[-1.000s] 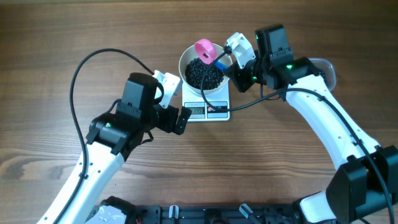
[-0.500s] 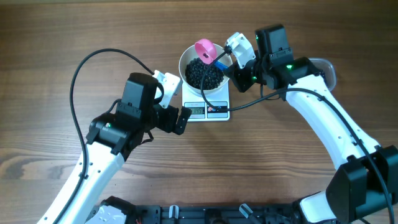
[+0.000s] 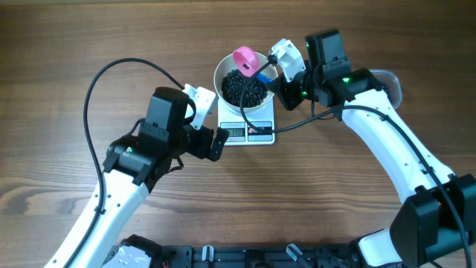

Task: Scoop item into bowl and weigh 150g on scale
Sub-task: 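Tip the scoop further over the bowl with the right gripper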

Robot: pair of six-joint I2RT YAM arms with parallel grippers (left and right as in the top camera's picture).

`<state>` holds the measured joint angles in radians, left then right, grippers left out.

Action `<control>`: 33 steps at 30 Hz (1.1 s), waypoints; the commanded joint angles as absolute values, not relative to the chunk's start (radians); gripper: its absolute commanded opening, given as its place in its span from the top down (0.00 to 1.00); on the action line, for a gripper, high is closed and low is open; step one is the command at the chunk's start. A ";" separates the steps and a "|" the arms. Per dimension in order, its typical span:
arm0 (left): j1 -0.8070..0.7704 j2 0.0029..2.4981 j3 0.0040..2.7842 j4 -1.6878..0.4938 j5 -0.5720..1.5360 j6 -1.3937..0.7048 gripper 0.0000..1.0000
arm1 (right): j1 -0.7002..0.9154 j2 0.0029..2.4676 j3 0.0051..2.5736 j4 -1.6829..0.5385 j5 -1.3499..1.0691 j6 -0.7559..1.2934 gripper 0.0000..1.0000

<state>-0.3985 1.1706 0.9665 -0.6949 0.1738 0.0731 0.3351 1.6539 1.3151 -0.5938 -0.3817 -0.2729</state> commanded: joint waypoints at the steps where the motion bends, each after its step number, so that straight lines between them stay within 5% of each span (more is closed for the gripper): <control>1: -0.404 1.173 0.961 -0.692 0.189 0.074 0.00 | 0.336 1.631 1.322 -0.588 -0.404 -0.276 0.96; 6: -0.404 1.173 0.961 -0.692 0.189 0.074 0.00 | 0.365 1.631 1.322 -0.630 -0.300 -0.491 0.96; 11: -0.404 1.173 0.961 -0.692 0.189 0.074 0.00 | 0.372 1.631 1.322 -0.601 -0.333 -0.321 0.96; 16: -0.404 1.173 0.961 -0.692 0.189 0.074 0.00 | 0.396 1.631 1.322 -0.622 -0.332 -0.503 0.96; 33: -0.404 1.173 0.961 -0.692 0.189 0.074 0.00 | 0.400 1.631 1.322 -0.623 -0.281 -0.418 0.96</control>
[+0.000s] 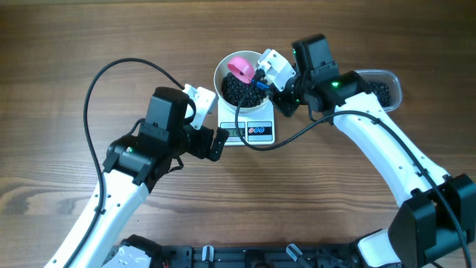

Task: Scoop item into bowl and weigh 150g on scale
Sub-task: 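Tip the scoop further over the bowl with the right gripper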

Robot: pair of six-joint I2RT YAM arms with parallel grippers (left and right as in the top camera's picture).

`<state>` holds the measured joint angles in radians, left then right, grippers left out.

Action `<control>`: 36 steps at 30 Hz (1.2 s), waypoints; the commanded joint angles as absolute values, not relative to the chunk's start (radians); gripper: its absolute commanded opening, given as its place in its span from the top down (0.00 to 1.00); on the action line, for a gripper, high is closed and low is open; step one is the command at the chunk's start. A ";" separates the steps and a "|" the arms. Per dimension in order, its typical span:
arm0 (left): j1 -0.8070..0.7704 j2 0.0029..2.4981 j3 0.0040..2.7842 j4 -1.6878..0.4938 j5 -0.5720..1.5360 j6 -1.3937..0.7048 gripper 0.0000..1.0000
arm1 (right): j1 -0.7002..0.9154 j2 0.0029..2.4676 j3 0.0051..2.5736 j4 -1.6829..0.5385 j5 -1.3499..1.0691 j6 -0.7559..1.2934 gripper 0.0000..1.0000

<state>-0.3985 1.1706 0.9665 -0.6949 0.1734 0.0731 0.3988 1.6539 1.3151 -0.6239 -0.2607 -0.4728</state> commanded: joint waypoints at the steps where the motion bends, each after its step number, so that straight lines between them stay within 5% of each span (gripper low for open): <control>1: -0.404 1.173 0.961 -0.692 0.189 0.074 0.00 | 0.400 1.631 1.322 -0.623 -0.287 -0.405 0.96; 36: -0.404 1.173 0.961 -0.692 0.189 0.074 0.00 | 0.397 1.628 1.322 -0.602 -0.318 -0.249 0.96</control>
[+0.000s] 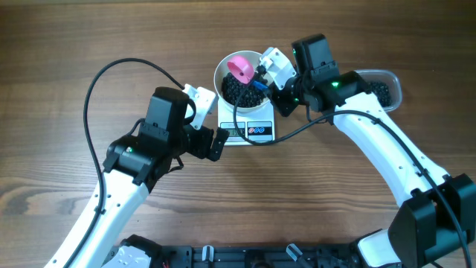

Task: Scoop item into bowl and weigh 150g on scale
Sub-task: 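Tip the scoop further over the bowl with the right gripper, then carry the empty scoop with the right gripper back to the bean tub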

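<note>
A white bowl (239, 88) full of small black pieces stands on the white scale (249, 126), whose display faces the front edge. Over the bowl's far side hangs a pink scoop (239, 66) with a blue handle (258, 84). My right gripper (268, 80) is shut on that handle at the bowl's right rim. My left gripper (216, 144) rests low beside the scale's left front corner, touching nothing I can see; its jaws are too dark to read.
A clear tub (379, 85) with more black pieces lies at the right, partly under the right arm. Black cables loop over the wooden table (59, 45) by both arms, one crossing the scale's front.
Almost nothing differs. The pink scoop head sits a touch further back over the bowl; both arms and the scale stand as they were.
First the right gripper held the scoop over the bowl's right far rim, the arm covering the tub. A second later it had shifted left, the scoop over the bowl's middle and the tub uncovered. It stays there now. The left arm never moved.
</note>
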Robot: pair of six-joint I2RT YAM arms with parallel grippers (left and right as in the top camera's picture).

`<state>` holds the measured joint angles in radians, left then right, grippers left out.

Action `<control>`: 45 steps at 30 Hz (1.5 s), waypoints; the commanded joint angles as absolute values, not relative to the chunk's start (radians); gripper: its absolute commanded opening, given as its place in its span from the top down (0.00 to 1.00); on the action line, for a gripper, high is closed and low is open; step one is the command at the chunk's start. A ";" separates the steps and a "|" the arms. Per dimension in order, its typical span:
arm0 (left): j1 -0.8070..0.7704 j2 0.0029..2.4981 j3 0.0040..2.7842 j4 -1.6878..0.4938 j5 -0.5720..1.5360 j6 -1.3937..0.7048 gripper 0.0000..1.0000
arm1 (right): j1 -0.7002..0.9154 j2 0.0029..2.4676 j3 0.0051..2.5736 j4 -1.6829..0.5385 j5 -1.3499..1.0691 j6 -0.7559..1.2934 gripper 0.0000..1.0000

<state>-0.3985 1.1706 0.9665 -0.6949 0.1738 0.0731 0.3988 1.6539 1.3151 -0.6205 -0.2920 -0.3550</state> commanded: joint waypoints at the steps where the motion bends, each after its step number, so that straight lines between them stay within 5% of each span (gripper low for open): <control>1: -0.404 1.173 0.961 -0.692 0.189 0.075 0.00 | 0.393 1.626 1.322 -0.597 -0.319 -0.214 0.95; 13: -0.404 1.173 0.961 -0.692 0.189 0.075 0.00 | 0.291 1.546 1.322 -0.566 -0.409 0.059 0.96; 45: -0.404 1.173 0.961 -0.692 0.189 0.074 0.00 | -0.281 1.427 1.322 -0.712 -0.447 0.052 0.96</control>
